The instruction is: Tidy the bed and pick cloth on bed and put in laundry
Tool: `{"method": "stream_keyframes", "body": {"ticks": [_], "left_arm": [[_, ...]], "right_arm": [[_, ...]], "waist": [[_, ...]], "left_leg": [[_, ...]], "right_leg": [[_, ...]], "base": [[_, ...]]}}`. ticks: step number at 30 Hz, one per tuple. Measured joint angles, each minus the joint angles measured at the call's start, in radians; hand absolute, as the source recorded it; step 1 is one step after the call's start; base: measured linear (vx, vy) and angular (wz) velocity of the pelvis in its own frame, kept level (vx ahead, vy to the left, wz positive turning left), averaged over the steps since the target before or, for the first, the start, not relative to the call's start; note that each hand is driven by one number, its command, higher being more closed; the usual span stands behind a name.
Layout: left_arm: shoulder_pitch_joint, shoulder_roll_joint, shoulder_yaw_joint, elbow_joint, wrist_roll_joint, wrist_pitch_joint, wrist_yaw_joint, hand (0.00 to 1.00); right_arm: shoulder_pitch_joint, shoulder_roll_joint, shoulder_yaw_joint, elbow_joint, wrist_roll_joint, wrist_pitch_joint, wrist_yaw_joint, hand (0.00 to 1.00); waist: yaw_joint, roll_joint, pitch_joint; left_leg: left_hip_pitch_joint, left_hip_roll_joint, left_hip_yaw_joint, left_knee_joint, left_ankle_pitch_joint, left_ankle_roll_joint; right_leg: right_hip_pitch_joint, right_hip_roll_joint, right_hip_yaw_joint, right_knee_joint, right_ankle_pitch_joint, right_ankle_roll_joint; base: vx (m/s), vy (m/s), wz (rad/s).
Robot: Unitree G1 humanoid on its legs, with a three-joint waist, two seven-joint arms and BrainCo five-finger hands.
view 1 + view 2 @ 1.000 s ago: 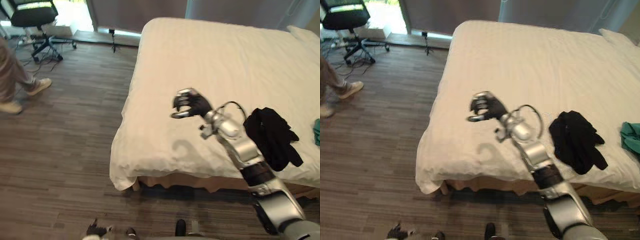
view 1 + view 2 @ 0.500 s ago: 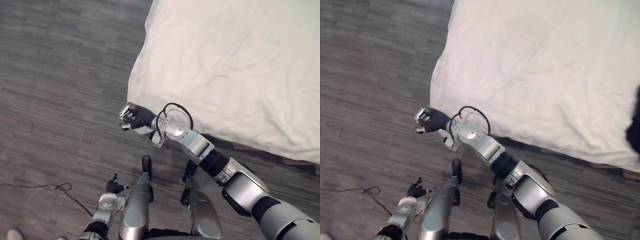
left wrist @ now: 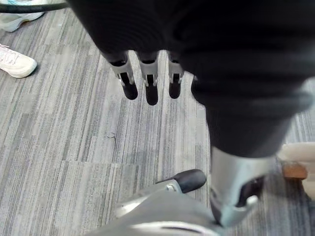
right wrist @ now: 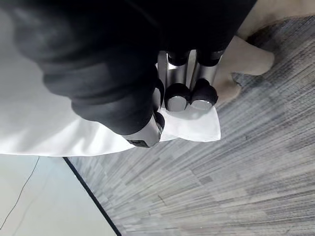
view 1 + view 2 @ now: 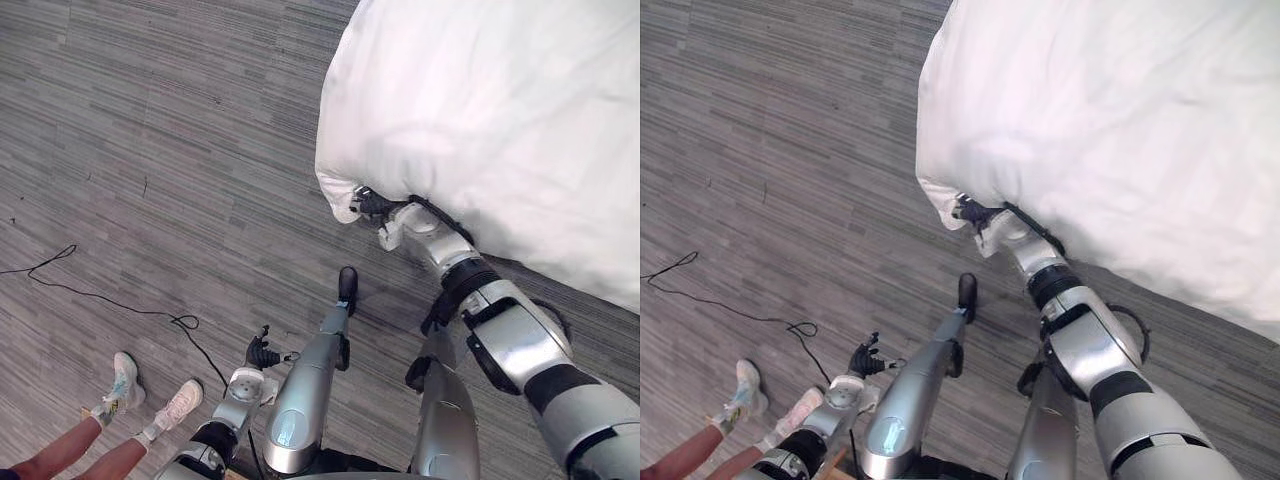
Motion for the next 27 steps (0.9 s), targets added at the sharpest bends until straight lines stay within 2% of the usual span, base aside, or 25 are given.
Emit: {"method": "stream_keyframes", "body": {"ticks": [1, 3, 4, 6, 7, 8, 9, 10, 12, 13, 14, 15, 17, 21, 25, 27], "left_arm": [[0.011, 0.001, 0.007, -0.002, 0.0, -0.013, 0.0, 0.0], [0.052, 0.006, 0.034, -0.018, 0.004, -0.034, -0.004, 0.0], [0.074, 0.013, 0.061, -0.037, 0.013, -0.033, -0.013, 0.0], [0.089, 0.02, 0.095, -0.043, 0.023, -0.03, -0.026, 0.0], [0.103, 0.029, 0.134, -0.046, 0.031, -0.015, -0.043, 0.0], [0.117, 0.044, 0.175, -0.042, 0.032, 0.011, -0.059, 0.0], [0.121, 0.052, 0.189, -0.037, 0.032, 0.022, -0.066, 0.0], [0.124, 0.067, 0.204, -0.022, 0.032, 0.039, -0.081, 0.0], [0.123, 0.08, 0.208, 0.012, 0.032, 0.047, -0.091, 0.0], [0.122, 0.079, 0.227, 0.039, 0.038, 0.06, -0.106, 0.0], [0.119, 0.075, 0.232, 0.059, 0.052, 0.064, -0.111, 0.0], [0.114, 0.068, 0.232, 0.066, 0.061, 0.066, -0.112, 0.0], [0.106, 0.048, 0.23, 0.076, 0.084, 0.066, -0.113, 0.0], [0.108, 0.012, 0.212, 0.094, 0.129, 0.082, -0.117, 0.0], [0.127, 0.012, 0.201, 0.12, 0.142, 0.115, -0.139, 0.0], [0.138, 0.012, 0.201, 0.126, 0.149, 0.124, -0.148, 0.0]], "right_arm": [[0.01, -0.009, -0.011, 0.0, -0.004, -0.003, 0.016, 1.0], [0.066, -0.06, -0.045, -0.012, -0.012, -0.018, 0.068, 1.0], [0.122, -0.106, -0.052, -0.047, -0.012, -0.023, 0.101, 1.0], [0.197, -0.137, -0.078, -0.136, -0.006, -0.034, 0.137, 1.0], [0.283, -0.145, -0.095, -0.272, 0.018, -0.036, 0.171, 1.0], [0.379, -0.13, -0.112, -0.452, 0.036, -0.037, 0.208, 1.0], [0.414, -0.119, -0.113, -0.517, 0.042, -0.037, 0.224, 1.0], [0.479, -0.092, -0.105, -0.642, 0.064, -0.037, 0.254, 1.0], [0.582, -0.07, -0.037, -0.852, 0.088, -0.041, 0.302, 1.0], [0.647, -0.052, 0.031, -1.028, 0.125, -0.031, 0.327, 1.0], [0.691, -0.028, 0.086, -1.155, 0.173, -0.023, 0.364, 1.0], [0.713, -0.013, 0.107, -1.214, 0.199, -0.023, 0.387, 1.0], [0.723, 0.04, 0.133, -1.285, 0.247, -0.021, 0.428, 1.0], [0.682, 0.09, 0.107, -1.3, 0.354, 0.01, 0.433, 1.0], [0.676, 0.103, 0.076, -1.3, 0.459, 0.082, 0.43, 1.0], [0.676, 0.106, 0.076, -1.3, 0.476, 0.107, 0.425, 1.0]], "waist": [[-0.005, 0.0, 0.0], [-0.034, -0.002, 0.002], [-0.056, -0.011, 0.007], [-0.073, -0.027, 0.018], [-0.098, -0.051, 0.029], [-0.133, -0.086, 0.033], [-0.149, -0.103, 0.03], [-0.175, -0.138, 0.014], [-0.198, -0.191, -0.028], [-0.214, -0.229, -0.079], [-0.217, -0.256, -0.127], [-0.217, -0.269, -0.155], [-0.217, -0.284, -0.212], [-0.215, -0.277, -0.27], [-0.212, -0.275, -0.298], [-0.211, -0.276, -0.304]], "left_leg": [[0.006, -0.003, 0.007, 0.0, 0.0, 0.0], [0.042, -0.011, 0.012, -0.001, -0.008, 0.013], [0.081, -0.016, 0.025, -0.002, -0.015, 0.022], [0.125, -0.017, 0.045, -0.004, -0.024, 0.025], [0.169, -0.015, 0.069, -0.005, -0.033, 0.026], [0.215, -0.009, 0.096, -0.005, -0.045, 0.021], [0.233, -0.005, 0.108, -0.006, -0.049, 0.019], [0.266, 0.004, 0.137, -0.006, -0.06, 0.014], [0.324, 0.022, 0.183, -0.011, -0.078, 0.0], [0.369, 0.038, 0.206, -0.024, -0.087, -0.014], [0.401, 0.054, 0.224, -0.041, -0.094, -0.025], [0.417, 0.064, 0.228, -0.045, -0.095, -0.032], [0.433, 0.076, 0.229, -0.057, -0.089, -0.041], [0.469, 0.078, 0.234, -0.078, -0.087, -0.044], [0.497, 0.078, 0.239, -0.082, -0.088, -0.043], [0.501, 0.077, 0.246, -0.082, -0.088, -0.043]], "right_leg": [[0.004, -0.003, 0.003, 0.0, 0.003, 0.002], [0.037, -0.01, 0.014, -0.003, 0.009, 0.008], [0.07, -0.014, 0.025, -0.005, 0.011, 0.011], [0.101, -0.015, 0.043, -0.005, 0.012, 0.014], [0.132, -0.015, 0.062, -0.005, 0.01, 0.017], [0.161, -0.009, 0.089, -0.007, 0.009, 0.019], [0.172, -0.004, 0.101, -0.008, 0.008, 0.019], [0.189, 0.006, 0.128, -0.009, 0.008, 0.017], [0.219, 0.027, 0.167, -0.015, 0.001, 0.011], [0.248, 0.045, 0.184, -0.029, -0.006, 0.004], [0.266, 0.063, 0.195, -0.033, -0.014, -0.005], [0.278, 0.073, 0.197, -0.034, -0.017, -0.009], [0.289, 0.089, 0.195, -0.036, -0.021, -0.014], [0.315, 0.095, 0.192, -0.038, -0.021, -0.015], [0.341, 0.095, 0.197, -0.039, -0.021, -0.014], [0.341, 0.095, 0.204, -0.039, -0.02, -0.014]], "base": [[-0.06, 0.07, -0.18], [-0.04, 0.075, -0.13], [-0.03, 0.082, -0.22], [-0.01, 0.06, -0.38], [0.02, 0.033, -0.68], [0.03, 0.017, -0.71], [0.06, -0.01, -0.79], [0.06, -0.042, -0.75], [0.07, -0.063, -0.83], [0.11, -0.103, -0.76], [0.14, -0.129, -0.58], [0.1, -0.093, -0.29], [0.1, -0.088, -0.05], [0.06, -0.036, -0.03], [0.0, 0.0, -0.01], [-0.04, -0.016, -0.09]]}}
